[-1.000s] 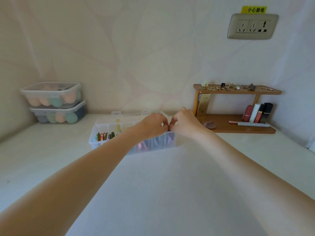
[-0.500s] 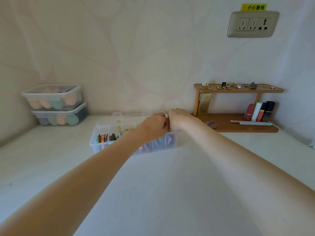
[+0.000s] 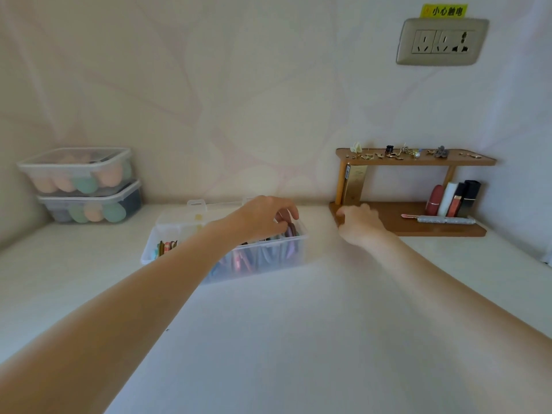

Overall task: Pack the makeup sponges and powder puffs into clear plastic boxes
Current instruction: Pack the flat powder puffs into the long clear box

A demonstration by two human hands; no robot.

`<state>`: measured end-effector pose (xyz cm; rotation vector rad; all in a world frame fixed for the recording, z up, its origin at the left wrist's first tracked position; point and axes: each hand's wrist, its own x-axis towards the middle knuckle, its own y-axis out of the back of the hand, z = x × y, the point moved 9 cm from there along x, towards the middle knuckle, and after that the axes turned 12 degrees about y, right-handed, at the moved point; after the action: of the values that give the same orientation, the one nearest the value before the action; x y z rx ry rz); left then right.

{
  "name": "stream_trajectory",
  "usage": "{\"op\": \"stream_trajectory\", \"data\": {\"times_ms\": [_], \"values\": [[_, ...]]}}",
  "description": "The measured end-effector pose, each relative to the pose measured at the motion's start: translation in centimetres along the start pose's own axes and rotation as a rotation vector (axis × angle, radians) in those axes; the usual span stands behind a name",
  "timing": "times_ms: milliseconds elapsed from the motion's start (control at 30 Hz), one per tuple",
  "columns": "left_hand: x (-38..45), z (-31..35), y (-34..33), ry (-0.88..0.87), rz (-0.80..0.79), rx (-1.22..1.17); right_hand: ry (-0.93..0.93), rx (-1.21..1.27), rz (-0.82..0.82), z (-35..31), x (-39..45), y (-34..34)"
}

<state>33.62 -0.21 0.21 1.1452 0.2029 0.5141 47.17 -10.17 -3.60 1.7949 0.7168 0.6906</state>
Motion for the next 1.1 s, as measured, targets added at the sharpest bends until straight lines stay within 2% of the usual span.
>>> {"op": "stream_trajectory", "data": {"times_ms": [100, 267, 367, 500, 633, 767, 867, 967, 1100], "values": [[0.3, 0.1, -0.1, -0.01, -0.005, 0.005, -0.052, -0.153, -0.084, 1.2, -0.3, -2.3], [0.5, -0.1, -0.3, -0.028, 0.025, -0.012, 0.032, -0.219, 0.076, 0.4, -0.4, -1.0], [0.5, -0.1, -0.3, -0.029, 0.038, -0.01, 0.07, -0.221, 0.118, 0.1, -0.4, -0.1], [-0.2, 0.0, 0.9, -0.025, 0.091, -0.021, 0.054, -0.2, 0.118, 0.6, -0.4, -0.1], [-0.7, -0.4, 2.1, -0.013, 0.154, -0.052, -0.041, -0.26, 0.066, 1.6, -0.9, -0.7], [-1.1, -0.5, 2.5, 0.006, 0.16, -0.044, 0.017, -0.285, 0.068, 0.5, -0.9, -0.9], [-1.5, -0.5, 2.9, 0.013, 0.177, -0.041, 0.088, -0.208, 0.147, -1.0, -1.1, 0.0], [-2.2, -0.9, 3.5, 0.046, 0.187, -0.035, 0.193, -0.093, 0.296, -3.6, -1.5, 2.4], [-3.0, -1.9, 4.4, 0.14, 0.199, -0.016, 0.285, 0.185, 0.508, -6.5, -2.5, 6.1]]}}
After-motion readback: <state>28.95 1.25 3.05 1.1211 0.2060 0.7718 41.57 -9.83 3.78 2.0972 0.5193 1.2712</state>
